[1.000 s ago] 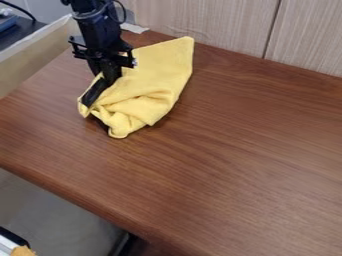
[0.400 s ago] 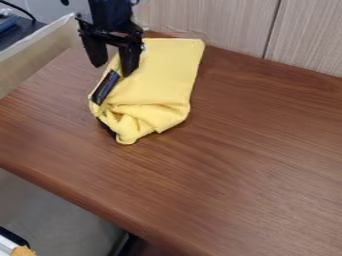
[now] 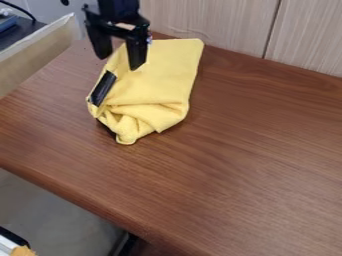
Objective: Fold the cloth from top right to bottom left
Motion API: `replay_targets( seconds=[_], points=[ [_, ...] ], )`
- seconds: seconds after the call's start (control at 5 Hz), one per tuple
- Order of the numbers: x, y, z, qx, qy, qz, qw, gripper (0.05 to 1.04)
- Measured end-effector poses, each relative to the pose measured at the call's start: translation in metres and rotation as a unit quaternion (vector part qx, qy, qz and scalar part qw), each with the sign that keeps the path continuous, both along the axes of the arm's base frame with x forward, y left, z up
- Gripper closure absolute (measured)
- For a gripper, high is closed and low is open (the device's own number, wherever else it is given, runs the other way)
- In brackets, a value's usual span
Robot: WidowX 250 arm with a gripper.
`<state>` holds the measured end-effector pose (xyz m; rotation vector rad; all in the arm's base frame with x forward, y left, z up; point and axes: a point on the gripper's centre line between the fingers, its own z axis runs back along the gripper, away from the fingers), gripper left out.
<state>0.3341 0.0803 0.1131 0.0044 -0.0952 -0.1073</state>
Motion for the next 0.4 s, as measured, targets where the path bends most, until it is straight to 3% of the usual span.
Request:
replay_targets(
  seconds=[0.2, 0.4],
  points=[
    [0.001, -0.004, 0.020, 0.008, -0.021, -0.011, 0.9997, 0.083],
    [0.005, -0.013, 0.044, 0.001, -0.057, -0.057, 0.9968, 0.083]
  ],
)
